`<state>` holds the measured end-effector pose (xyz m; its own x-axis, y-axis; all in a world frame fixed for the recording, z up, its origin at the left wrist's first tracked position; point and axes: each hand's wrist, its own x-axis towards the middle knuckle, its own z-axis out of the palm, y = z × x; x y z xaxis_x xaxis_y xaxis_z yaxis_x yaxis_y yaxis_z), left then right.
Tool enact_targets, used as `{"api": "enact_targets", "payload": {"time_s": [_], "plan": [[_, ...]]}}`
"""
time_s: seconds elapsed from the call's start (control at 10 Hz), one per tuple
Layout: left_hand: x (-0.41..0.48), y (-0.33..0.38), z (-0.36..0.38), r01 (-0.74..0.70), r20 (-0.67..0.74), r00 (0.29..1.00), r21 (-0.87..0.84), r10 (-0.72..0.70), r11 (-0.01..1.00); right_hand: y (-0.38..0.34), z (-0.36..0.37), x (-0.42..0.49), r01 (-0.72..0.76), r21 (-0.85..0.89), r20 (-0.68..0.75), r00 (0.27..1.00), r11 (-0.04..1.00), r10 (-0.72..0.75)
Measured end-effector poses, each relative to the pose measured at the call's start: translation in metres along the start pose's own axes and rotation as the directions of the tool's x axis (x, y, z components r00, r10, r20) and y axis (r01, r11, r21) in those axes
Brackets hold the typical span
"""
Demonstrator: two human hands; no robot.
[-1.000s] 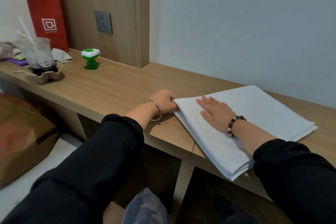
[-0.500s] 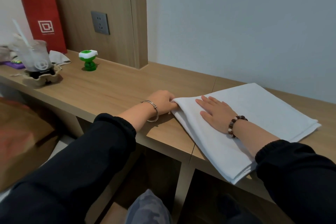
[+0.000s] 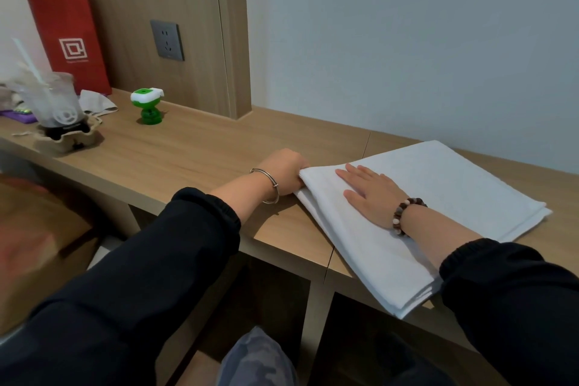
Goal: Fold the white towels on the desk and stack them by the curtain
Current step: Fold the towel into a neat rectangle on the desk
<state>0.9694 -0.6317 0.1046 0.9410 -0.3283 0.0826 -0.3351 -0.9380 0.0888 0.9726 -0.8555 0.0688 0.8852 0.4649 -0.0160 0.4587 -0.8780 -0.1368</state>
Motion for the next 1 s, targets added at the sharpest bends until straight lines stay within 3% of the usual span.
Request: {"api": "enact_targets", "payload": {"time_s": [0.1,0.2,0.3,0.4,0.5,0.7,0.9,1.0], "plan": [[-0.007,-0.009,0.007,-0.08,-0.1,0.993,-0.169,0.064,0.982,0.0,-0.001,0.001,0.0,-0.008,0.005,1.0,1.0,0.0],[-0.016,-0.012,0.01,0.016,-0.046,0.997,-0.61,-0.056,0.792,-0.001,-0.001,0.001,-0.001,-0.019,0.006,1.0,1.0,0.002],[-0.022,-0.013,0.007,0.121,0.11,0.992,-0.777,-0.056,0.618,-0.001,0.0,0.001,-0.007,-0.035,0.004,1.0,0.999,0.007],[-0.022,-0.021,-0.003,0.309,0.315,0.948,-0.885,-0.041,0.348,-0.002,0.0,0.001,-0.009,-0.04,0.003,1.0,0.999,0.009],[-0.022,-0.025,-0.011,0.426,0.424,0.904,-0.882,-0.054,0.202,-0.003,0.0,0.001,-0.011,-0.042,0.003,1.0,0.999,0.011],[-0.011,-0.019,-0.008,0.499,0.462,0.862,-0.846,-0.208,0.187,-0.003,-0.001,0.0,-0.012,-0.037,0.011,1.0,0.999,0.012],[-0.01,-0.017,-0.016,0.64,0.627,0.765,-0.715,-0.148,0.282,-0.003,-0.001,0.0,-0.01,-0.026,0.01,1.0,1.0,0.01],[-0.008,-0.017,-0.014,0.594,0.574,0.801,-0.73,-0.17,0.337,-0.002,-0.001,-0.001,0.002,-0.004,0.011,1.0,1.0,-0.002]]}}
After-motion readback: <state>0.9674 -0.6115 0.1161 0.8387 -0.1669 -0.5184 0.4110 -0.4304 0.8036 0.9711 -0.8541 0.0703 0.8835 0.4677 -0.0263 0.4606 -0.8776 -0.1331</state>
